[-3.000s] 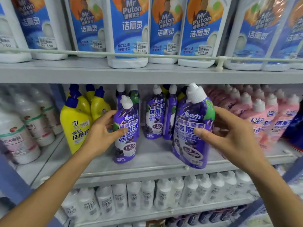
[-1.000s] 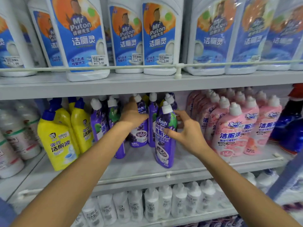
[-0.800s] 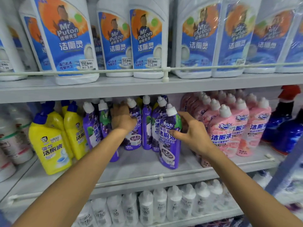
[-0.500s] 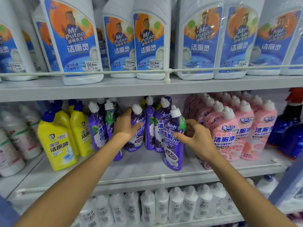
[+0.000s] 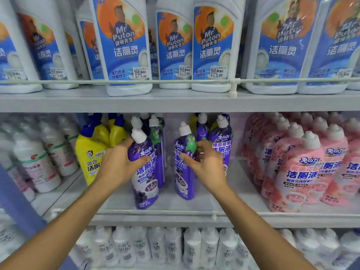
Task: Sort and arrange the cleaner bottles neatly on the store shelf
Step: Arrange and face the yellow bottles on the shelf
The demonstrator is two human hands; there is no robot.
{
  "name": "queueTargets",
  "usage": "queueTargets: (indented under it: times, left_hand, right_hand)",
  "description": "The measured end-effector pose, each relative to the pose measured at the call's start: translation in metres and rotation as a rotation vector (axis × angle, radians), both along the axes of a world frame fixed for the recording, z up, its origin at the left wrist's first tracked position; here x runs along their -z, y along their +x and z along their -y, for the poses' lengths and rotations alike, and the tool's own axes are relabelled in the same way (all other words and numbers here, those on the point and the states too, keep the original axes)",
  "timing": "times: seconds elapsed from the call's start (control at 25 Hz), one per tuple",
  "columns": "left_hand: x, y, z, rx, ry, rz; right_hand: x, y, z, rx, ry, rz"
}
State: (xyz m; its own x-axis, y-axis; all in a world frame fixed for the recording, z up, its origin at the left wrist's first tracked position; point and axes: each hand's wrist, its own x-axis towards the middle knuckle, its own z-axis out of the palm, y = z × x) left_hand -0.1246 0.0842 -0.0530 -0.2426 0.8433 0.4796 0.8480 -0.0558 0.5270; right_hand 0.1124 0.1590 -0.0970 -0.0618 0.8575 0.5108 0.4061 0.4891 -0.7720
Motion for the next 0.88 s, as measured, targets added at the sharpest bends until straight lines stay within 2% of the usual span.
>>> queueTargets:
  times: [0.12, 0.28, 0.44, 0.72, 0.88]
  left_hand:
    - [0.007, -0.008, -0.008, -0.097, 0.077, 0.036]
    - [0.016, -0.004, -0.021, -0.096, 0.122, 0.072]
    - [0.019, 0.000, -0.022, -0.110, 0.170, 0.081]
    - [0.017, -0.004, -0.012, -0.004, 0.140, 0.180]
    - [0.006, -0.002, 0.005, 0.047, 0.196, 0.177]
  right_hand:
    - [0.001, -0.024, -0.017, 0.028, -0.033, 0.008]
    - [-0.006, -0.043, -0.035, 0.111, -0.099, 0.129]
    - [-0.005, -0.045, -0.040, 0.090, -0.105, 0.126]
    - [-0.016, -0.011, -0.031, -0.154, -0.151, 0.038]
    - [-0.026, 0.031, -0.019, -0.161, -0.079, 0.029]
